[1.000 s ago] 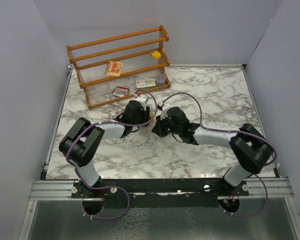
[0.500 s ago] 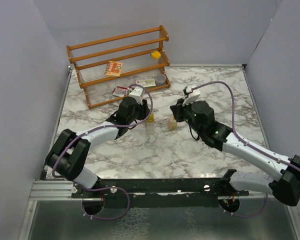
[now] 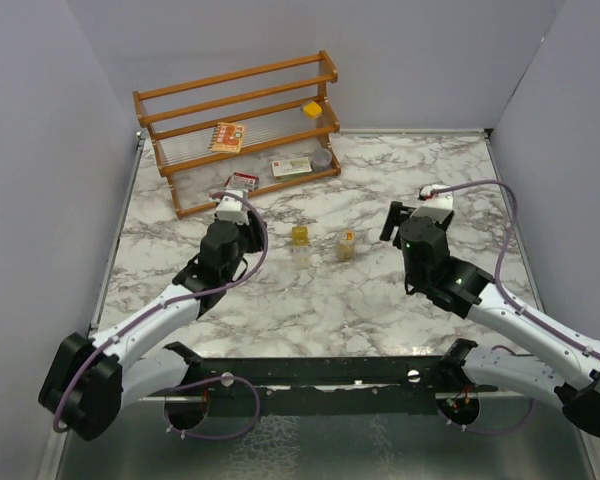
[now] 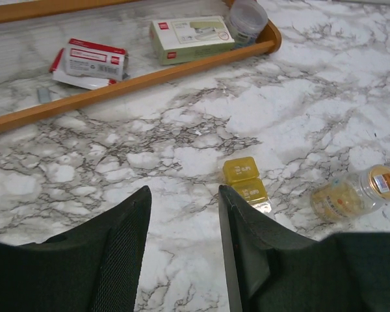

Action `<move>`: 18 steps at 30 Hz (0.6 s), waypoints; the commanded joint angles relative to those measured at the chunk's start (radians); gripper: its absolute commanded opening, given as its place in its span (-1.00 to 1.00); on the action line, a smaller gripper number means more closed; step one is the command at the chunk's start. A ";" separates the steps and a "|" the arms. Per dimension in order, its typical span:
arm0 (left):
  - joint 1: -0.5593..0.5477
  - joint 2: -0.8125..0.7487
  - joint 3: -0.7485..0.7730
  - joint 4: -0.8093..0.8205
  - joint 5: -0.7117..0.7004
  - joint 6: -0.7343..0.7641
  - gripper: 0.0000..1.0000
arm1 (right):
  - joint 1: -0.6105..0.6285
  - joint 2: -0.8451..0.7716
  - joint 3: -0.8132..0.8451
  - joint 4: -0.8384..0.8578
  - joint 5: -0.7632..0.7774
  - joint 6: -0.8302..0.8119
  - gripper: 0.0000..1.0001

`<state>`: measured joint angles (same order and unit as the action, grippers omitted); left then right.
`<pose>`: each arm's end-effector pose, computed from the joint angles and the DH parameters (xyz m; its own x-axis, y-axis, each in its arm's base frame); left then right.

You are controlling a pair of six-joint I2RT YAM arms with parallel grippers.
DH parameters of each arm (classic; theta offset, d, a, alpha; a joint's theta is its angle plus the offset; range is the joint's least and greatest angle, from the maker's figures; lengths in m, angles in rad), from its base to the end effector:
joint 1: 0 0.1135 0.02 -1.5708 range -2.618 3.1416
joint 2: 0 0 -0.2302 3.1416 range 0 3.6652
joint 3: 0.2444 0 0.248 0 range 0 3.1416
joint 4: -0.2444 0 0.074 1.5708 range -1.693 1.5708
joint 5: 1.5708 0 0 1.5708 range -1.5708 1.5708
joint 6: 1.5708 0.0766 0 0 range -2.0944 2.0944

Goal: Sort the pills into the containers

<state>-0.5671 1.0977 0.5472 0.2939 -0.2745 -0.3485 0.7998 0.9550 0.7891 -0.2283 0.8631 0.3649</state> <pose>0.2595 -0.1407 0.2062 -0.3023 -0.1972 -0.9326 0.2051 0.9420 -0.2656 0.2150 0.1377 0.2733 -0.2419 0.0839 -0.9667 0.1167 0.9915 0.0569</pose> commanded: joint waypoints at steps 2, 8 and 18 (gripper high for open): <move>-0.002 -0.199 -0.066 -0.081 -0.167 -0.045 0.00 | 0.008 -0.016 -0.003 -0.168 0.167 0.137 0.82; -0.002 -0.351 -0.124 -0.149 -0.250 -0.075 0.56 | 0.009 -0.001 0.002 -0.218 0.176 0.190 0.84; -0.003 -0.387 -0.165 -0.188 -0.237 -0.107 0.67 | 0.009 -0.086 -0.024 -0.261 0.221 0.238 0.94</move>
<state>-0.5671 0.7216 0.3943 0.1318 -0.4881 -0.4305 0.7998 0.9306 0.7856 -0.4572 1.0183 0.5598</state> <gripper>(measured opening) 0.829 0.965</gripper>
